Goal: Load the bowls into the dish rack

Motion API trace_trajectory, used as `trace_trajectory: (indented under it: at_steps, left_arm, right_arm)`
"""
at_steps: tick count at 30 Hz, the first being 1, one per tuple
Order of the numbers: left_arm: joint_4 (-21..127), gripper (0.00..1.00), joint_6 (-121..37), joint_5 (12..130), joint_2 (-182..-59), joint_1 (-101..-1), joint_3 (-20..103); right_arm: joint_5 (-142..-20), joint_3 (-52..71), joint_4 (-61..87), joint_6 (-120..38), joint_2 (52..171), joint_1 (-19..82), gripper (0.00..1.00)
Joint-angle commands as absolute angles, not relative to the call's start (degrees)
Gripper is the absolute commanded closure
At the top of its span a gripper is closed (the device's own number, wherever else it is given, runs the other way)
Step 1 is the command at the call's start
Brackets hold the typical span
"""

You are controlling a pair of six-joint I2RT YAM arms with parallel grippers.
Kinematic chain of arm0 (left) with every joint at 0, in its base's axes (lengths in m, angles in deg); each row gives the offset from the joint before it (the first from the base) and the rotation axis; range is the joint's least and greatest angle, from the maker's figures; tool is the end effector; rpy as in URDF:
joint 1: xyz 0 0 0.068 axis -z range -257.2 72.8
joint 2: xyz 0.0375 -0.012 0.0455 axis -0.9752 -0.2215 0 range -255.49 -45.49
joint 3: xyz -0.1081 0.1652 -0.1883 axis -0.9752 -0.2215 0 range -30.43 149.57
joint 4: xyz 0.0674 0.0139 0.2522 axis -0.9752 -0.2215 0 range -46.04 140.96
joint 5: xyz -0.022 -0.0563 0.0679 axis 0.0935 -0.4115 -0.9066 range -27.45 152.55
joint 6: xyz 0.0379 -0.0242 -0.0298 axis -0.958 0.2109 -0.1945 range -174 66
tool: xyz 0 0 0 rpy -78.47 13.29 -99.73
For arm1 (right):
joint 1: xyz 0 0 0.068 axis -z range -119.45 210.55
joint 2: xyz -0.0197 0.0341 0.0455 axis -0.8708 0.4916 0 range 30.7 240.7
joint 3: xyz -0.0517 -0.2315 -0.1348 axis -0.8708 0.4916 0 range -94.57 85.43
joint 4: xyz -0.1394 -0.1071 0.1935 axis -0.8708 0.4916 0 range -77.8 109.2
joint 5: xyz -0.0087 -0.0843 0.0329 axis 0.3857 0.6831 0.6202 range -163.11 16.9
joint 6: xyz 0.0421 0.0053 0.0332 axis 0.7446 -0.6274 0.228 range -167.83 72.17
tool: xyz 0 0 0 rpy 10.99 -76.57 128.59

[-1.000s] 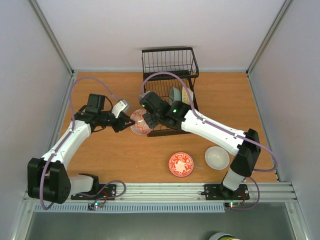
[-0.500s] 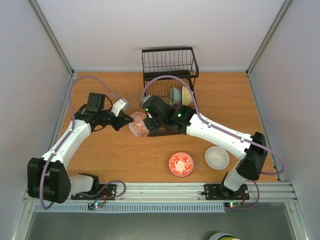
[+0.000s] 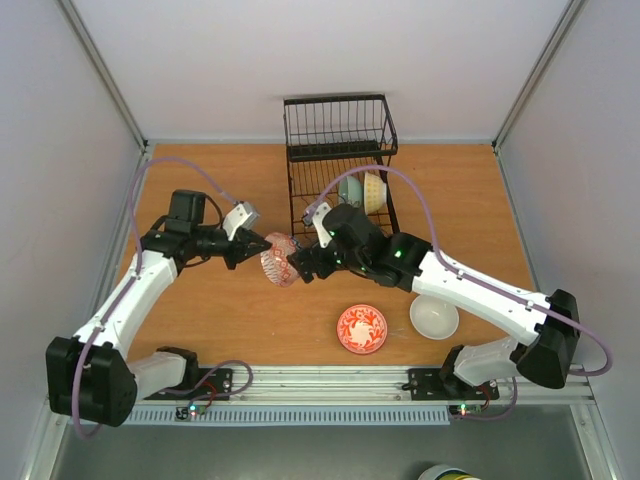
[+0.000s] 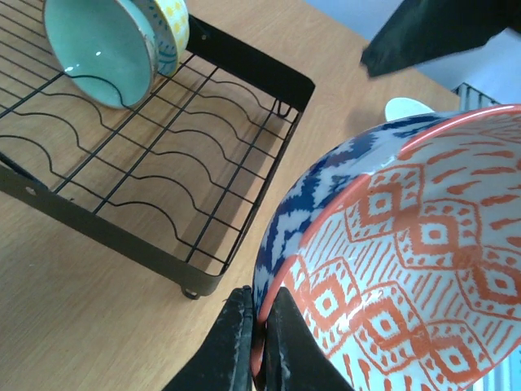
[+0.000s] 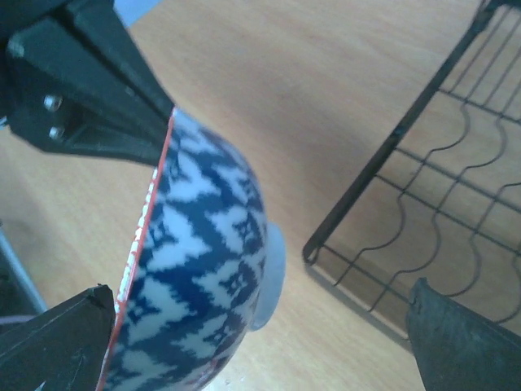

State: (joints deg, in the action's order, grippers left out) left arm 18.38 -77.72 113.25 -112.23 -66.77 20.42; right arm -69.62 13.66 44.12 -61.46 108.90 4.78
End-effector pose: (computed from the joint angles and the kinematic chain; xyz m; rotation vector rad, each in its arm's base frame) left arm 0.2229 -0.0691 0.2744 1.0115 1.9632 -0.9275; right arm 0.1717 0.2486 0.3363 -1.2589 1.8762 0.3290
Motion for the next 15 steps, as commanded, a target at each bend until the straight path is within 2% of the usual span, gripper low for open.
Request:
trace_trajectory:
  at_steps: [1,15]
  left_arm:
    - [18.62,0.99,-80.60,121.06,-111.11,-67.53,20.40]
    - [17.43,1.00,-83.16,125.35,-109.19,-68.05,19.76]
  right_arm:
    - [-77.35,19.21,35.92,-59.46,106.74,5.01,0.01]
    - [-86.96,28.15,21.80,-53.53,105.42,5.83,0.03]
